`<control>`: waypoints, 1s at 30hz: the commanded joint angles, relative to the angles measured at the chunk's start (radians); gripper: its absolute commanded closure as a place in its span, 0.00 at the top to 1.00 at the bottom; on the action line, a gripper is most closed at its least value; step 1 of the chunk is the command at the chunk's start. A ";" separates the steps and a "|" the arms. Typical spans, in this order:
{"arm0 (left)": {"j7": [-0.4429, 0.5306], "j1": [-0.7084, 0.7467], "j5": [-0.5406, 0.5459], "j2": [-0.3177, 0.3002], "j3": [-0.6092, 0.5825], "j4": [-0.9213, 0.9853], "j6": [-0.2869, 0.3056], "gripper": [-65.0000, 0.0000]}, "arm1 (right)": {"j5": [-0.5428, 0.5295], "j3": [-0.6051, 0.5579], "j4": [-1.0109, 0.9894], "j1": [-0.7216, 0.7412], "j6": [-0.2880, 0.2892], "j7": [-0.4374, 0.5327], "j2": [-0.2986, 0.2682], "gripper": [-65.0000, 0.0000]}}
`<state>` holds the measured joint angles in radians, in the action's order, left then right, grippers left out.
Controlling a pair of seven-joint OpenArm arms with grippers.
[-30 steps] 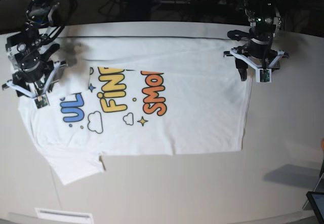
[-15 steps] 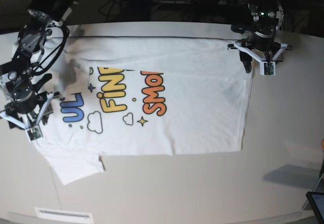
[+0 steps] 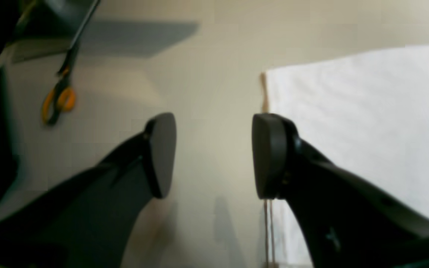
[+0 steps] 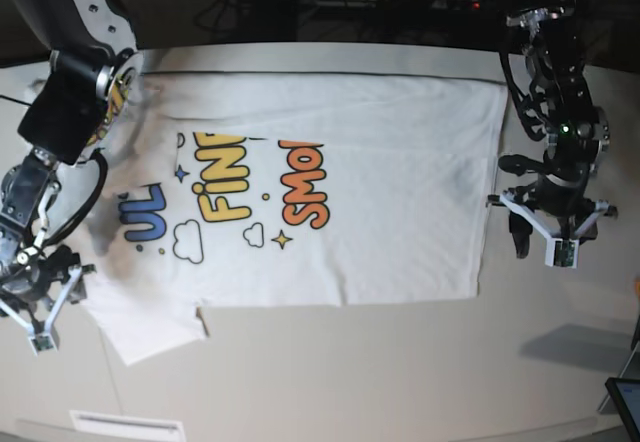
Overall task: Fold the T-shirt properly
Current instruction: 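Release the collar edge and move both grippers out toward the hem corners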
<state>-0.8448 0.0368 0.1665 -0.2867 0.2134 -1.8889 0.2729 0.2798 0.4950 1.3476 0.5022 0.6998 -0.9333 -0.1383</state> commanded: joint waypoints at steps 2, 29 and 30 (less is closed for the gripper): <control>0.028 -0.042 -0.005 -0.041 0.001 0.044 0.004 0.48 | -0.007 0.008 -0.053 0.075 -0.002 0.041 -0.011 0.66; 0.173 -0.067 -0.006 -0.084 0.007 0.225 0.006 0.48 | -0.416 0.175 -1.011 0.299 -0.002 0.368 -0.363 0.67; 0.173 -0.064 -0.006 -0.084 0.007 0.223 0.006 0.48 | -0.414 0.175 -1.011 0.293 -0.002 0.377 -0.363 0.67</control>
<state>-0.6930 -0.0154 0.1585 -0.3527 0.2119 -1.6474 0.2878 -0.1158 0.6701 0.3222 0.7551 0.6884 -0.5865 -0.4820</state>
